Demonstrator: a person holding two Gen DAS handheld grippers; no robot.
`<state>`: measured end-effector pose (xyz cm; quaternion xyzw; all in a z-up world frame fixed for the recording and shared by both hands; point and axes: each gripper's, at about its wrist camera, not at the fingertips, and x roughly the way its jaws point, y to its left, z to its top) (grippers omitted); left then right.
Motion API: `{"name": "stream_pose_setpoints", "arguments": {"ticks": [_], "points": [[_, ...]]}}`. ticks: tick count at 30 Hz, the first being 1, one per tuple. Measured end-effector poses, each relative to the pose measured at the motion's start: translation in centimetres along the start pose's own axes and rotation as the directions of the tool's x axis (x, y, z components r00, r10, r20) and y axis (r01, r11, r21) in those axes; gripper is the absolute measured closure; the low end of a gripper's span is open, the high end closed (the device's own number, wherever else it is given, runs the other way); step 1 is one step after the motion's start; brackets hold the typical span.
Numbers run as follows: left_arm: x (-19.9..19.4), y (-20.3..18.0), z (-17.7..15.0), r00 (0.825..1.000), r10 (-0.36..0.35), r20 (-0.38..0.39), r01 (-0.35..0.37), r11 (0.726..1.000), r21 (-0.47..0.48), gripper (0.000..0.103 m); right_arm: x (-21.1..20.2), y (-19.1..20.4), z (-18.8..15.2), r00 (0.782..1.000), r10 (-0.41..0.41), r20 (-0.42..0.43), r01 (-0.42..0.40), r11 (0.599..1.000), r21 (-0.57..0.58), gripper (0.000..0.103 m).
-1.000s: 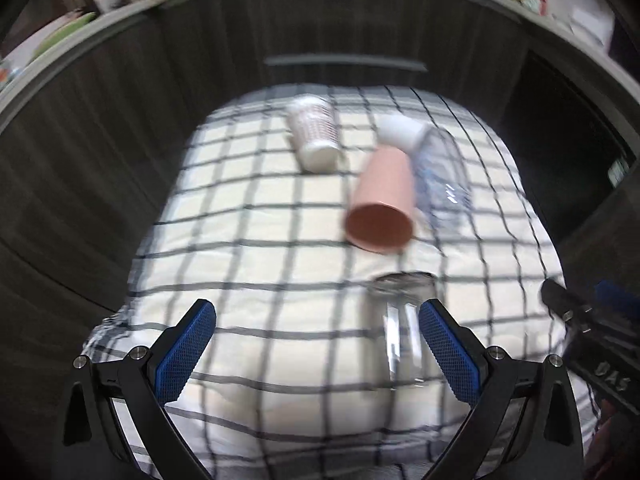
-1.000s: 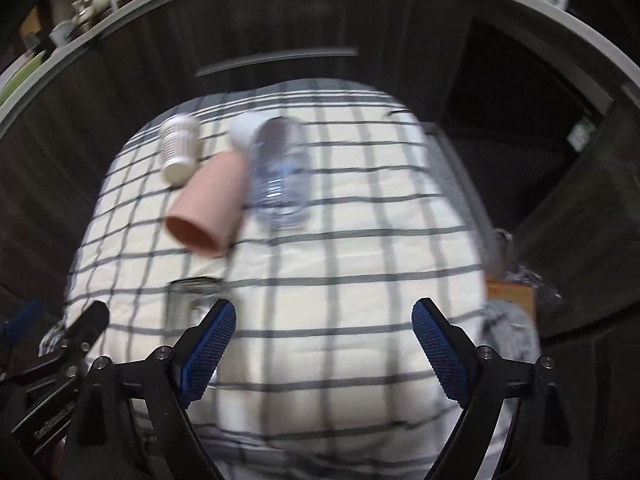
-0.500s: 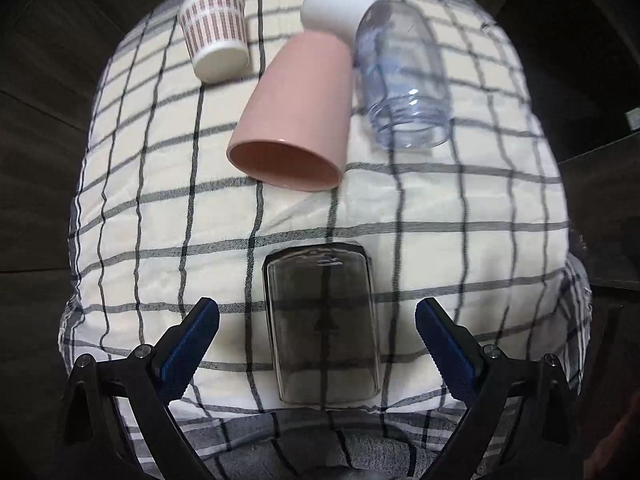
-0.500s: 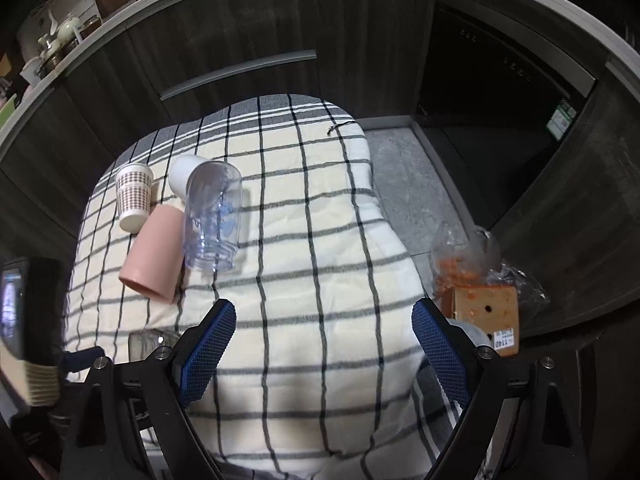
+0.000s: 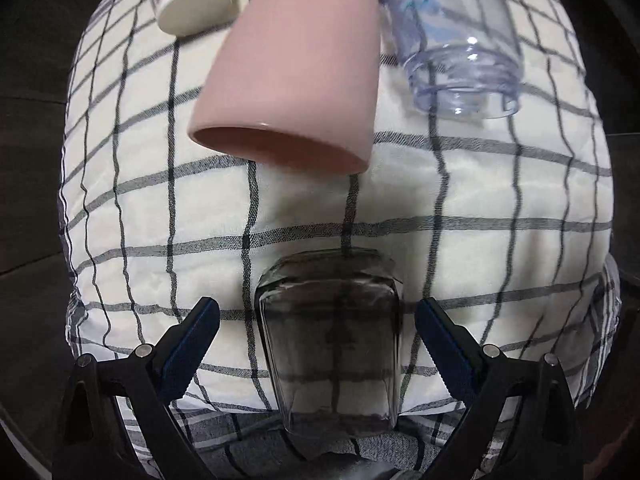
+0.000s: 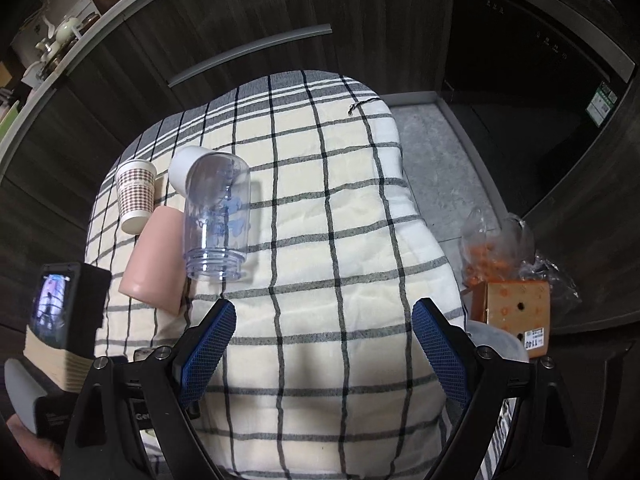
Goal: Flip cup upside down
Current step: 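Rotate the clear cup rim-down with the left tool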
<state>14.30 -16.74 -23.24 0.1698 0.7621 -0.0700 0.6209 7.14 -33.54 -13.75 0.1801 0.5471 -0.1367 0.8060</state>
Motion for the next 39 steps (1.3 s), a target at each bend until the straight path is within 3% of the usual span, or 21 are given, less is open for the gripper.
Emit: {"name": "stream_pose_setpoints", "arguments": {"ticks": [10, 16, 23, 26, 29, 30, 34, 39], "points": [[1.8, -0.9, 2.7, 0.998, -0.017, -0.056, 0.018, 1.0, 0.021, 0.033, 1.9, -0.6, 0.6, 0.999, 0.041, -0.032, -0.04, 0.999, 0.032, 0.013], [2.0, -0.8, 2.7, 0.999, -0.03, -0.044, 0.031, 0.999, 0.036, 0.035, 2.3, -1.1, 0.5, 0.998, 0.044, -0.04, -0.042, 0.998, 0.048, 0.013], [0.5, 0.1, -0.5, 0.998, -0.059, 0.026, 0.058, 0.998, 0.039, 0.035, 1.6, -0.6, 0.0, 0.999, 0.042, -0.029, -0.041, 0.998, 0.038, 0.013], [-2.1, 0.8, -2.0, 0.99, -0.038, 0.135, 0.031, 0.998, 0.051, 0.035, 0.8, -0.4, -0.4, 0.999, 0.046, -0.017, -0.045, 0.998, 0.036, 0.013], [-4.6, 1.5, -3.7, 0.961, -0.025, 0.274, 0.011, 0.998, 0.054, 0.035, -0.5, 0.0, -0.9, 0.999, 0.048, 0.02, -0.049, 0.998, 0.036, 0.013], [-5.4, 1.8, -4.3, 0.943, -0.022, 0.331, 0.005, 0.999, 0.053, 0.035, -0.9, 0.2, -1.0, 0.998, 0.048, 0.034, -0.049, 0.998, 0.033, 0.013], [-7.5, 4.0, -6.2, 0.854, -0.086, 0.514, 0.081, 0.996, 0.031, 0.035, -2.1, 1.2, -1.5, 0.995, 0.041, 0.09, -0.042, 0.999, 0.011, 0.013], [-6.4, 5.5, -7.0, 0.74, -0.126, 0.661, 0.149, 0.989, 0.021, 0.035, -1.6, 2.6, -2.7, 0.995, 0.012, 0.099, -0.009, 1.0, -0.026, 0.013]]}}
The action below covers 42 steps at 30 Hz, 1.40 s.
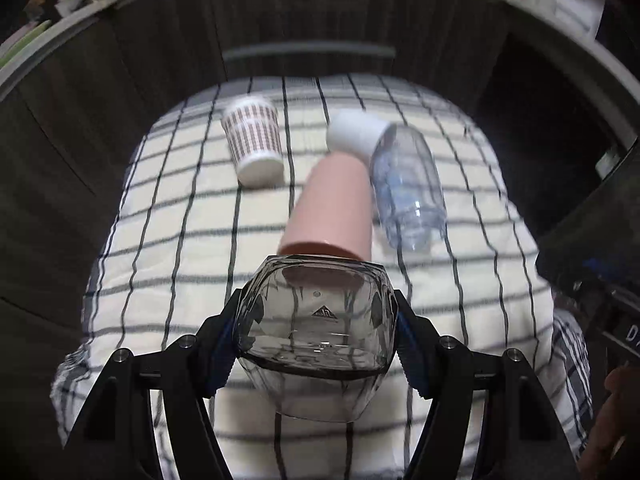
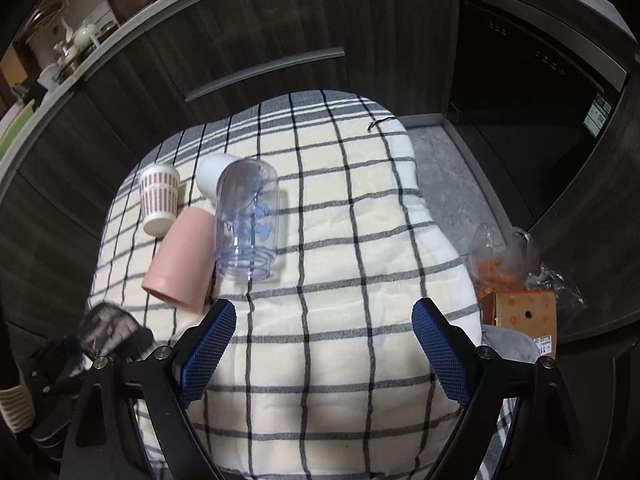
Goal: Flip cup upside down
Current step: 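Rotate the clear cup rim-down with the left tool, then lower the clear cup rim-down onto the cloth and open the left tool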
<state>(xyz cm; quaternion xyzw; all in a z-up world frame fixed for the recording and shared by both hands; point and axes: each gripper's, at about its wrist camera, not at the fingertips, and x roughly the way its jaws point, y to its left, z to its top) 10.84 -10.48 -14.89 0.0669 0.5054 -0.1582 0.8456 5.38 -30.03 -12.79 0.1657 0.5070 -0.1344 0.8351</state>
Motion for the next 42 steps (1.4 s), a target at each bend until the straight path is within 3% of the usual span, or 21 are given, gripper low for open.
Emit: {"name": "stream_pose_setpoints", "arguments": {"ticks": [8, 15, 24, 34, 37, 39, 42], "points": [[1.2, 1.9, -2.0, 0.984, 0.019, 0.176, -0.012, 0.999, -0.038, 0.035, 1.5, 1.2, -2.7, 1.0, -0.03, -0.005, 0.03, 0.999, -0.018, 0.013], [1.3, 2.5, -3.3, 0.961, 0.035, 0.274, -0.028, 0.999, -0.031, 0.035, 2.0, 2.4, -3.6, 0.998, -0.053, -0.013, 0.052, 0.997, -0.05, 0.013], [2.2, 2.8, -4.5, 0.951, 0.047, 0.307, -0.039, 0.999, -0.032, 0.035, 2.3, 3.8, -4.1, 0.998, -0.061, -0.026, 0.059, 0.995, -0.08, 0.013], [1.9, 2.3, -5.3, 0.951, 0.058, 0.304, -0.056, 0.998, -0.016, 0.035, 1.9, 4.0, -4.2, 0.998, -0.065, -0.017, 0.064, 0.994, -0.084, 0.013], [1.8, 2.3, -5.5, 0.954, 0.059, 0.295, -0.057, 0.998, -0.018, 0.03, 1.7, 4.1, -4.3, 0.998, -0.064, -0.013, 0.063, 0.994, -0.085, 0.013], [1.6, 2.3, -5.6, 0.954, 0.065, 0.291, -0.063, 0.998, -0.017, 0.021, 1.5, 4.2, -4.3, 0.998, -0.062, -0.01, 0.061, 0.994, -0.085, 0.013], [1.0, 2.2, -5.6, 0.958, 0.08, 0.276, -0.08, 0.997, -0.013, 0.02, 0.9, 4.3, -4.5, 0.998, -0.058, 0.001, 0.058, 0.994, -0.088, 0.013]]}}
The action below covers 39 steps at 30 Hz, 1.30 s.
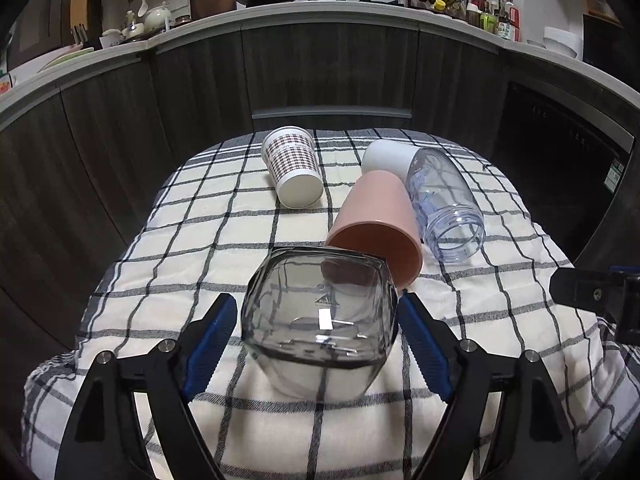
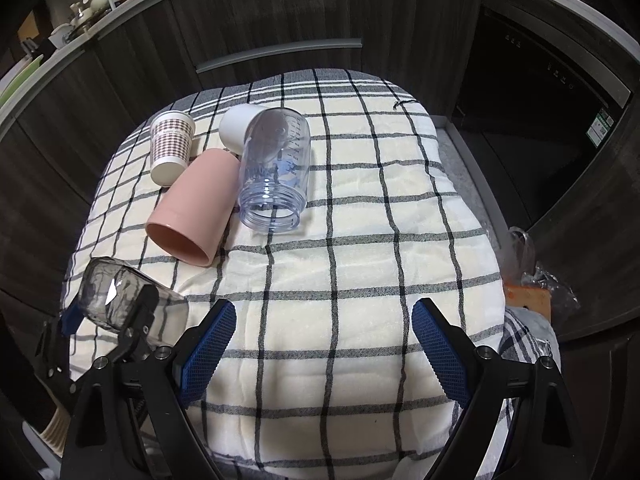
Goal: Flip cup upside down
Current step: 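Lower the clear cup rim-down onto the cloth and open the left tool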
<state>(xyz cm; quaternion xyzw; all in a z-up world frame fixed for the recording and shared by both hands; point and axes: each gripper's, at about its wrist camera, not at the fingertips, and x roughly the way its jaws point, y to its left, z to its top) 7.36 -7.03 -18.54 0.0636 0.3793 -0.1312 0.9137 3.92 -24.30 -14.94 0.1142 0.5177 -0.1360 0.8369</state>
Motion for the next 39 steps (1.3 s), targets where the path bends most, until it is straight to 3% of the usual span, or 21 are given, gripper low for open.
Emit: {"name": "stream_pose_setpoints", "arguments": {"ticks": [7, 17, 30, 39], "points": [[-3.4, 0.9, 1.2, 1.0, 0.008, 0.011, -0.008, 1.0, -0.008, 0.016, -3.8, 1.0, -0.1, 0.991, 0.025, 0.131, -0.019, 0.999, -0.041, 0.013], [-8.3, 4.4, 3.0, 0.995, 0.085, 0.045, -0.082, 0.994, -0.069, 0.011, -7.9, 3.1, -0.1, 0.952, 0.025, 0.306, 0.004, 0.995, -0.095, 0.013], [-12.2, 6.2, 3.0, 0.987, 0.15, 0.065, -0.143, 0.985, -0.094, 0.008, -10.2, 5.0, -1.9, 0.919, 0.041, 0.392, 0.009, 0.992, -0.124, 0.013], [-12.8, 6.4, 2.7, 0.983, 0.169, 0.07, -0.162, 0.982, -0.094, 0.008, -10.9, 5.2, -2.9, 0.914, 0.047, 0.402, 0.003, 0.992, -0.124, 0.013]]}}
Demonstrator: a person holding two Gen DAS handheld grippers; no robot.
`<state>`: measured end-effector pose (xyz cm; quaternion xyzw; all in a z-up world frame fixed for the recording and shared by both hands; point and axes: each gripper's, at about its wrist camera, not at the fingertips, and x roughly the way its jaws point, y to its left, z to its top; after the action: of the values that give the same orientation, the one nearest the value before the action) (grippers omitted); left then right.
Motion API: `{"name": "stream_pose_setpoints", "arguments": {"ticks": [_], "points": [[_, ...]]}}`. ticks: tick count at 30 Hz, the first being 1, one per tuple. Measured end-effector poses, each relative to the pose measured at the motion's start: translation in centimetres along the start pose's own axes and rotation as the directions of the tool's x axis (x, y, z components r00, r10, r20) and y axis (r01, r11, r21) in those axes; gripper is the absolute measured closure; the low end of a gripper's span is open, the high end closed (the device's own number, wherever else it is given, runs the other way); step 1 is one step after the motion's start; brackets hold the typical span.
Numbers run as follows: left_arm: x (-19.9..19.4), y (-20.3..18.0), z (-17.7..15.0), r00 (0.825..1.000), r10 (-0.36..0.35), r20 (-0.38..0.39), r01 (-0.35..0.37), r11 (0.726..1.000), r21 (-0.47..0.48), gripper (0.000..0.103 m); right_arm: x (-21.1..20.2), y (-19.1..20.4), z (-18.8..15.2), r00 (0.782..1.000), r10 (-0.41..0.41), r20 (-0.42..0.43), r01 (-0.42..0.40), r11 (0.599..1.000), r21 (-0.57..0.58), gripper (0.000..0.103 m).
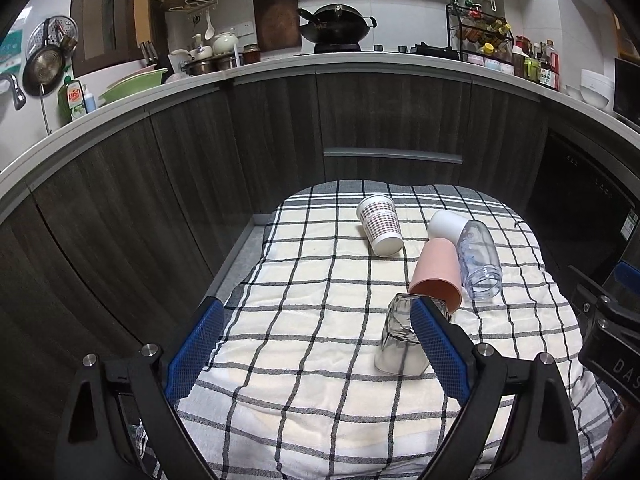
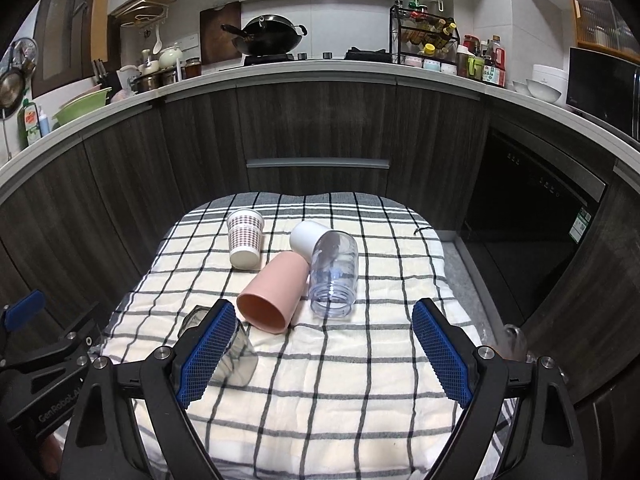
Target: Flip cup upside down
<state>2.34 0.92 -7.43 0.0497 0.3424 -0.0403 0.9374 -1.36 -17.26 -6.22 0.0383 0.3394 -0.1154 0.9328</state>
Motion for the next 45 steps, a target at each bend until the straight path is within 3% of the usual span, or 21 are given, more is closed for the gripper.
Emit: {"name": "stream_pose_setpoints", "arguments": {"ticks": [45], "points": [[-1.1, 0.0, 0.3, 1.0, 0.006, 0.021, -0.006, 1.0, 0.006, 0.004, -1.1, -0.4, 0.0, 0.999, -0.015, 0.035, 0.014, 1.0, 0.013, 0.008]]}}
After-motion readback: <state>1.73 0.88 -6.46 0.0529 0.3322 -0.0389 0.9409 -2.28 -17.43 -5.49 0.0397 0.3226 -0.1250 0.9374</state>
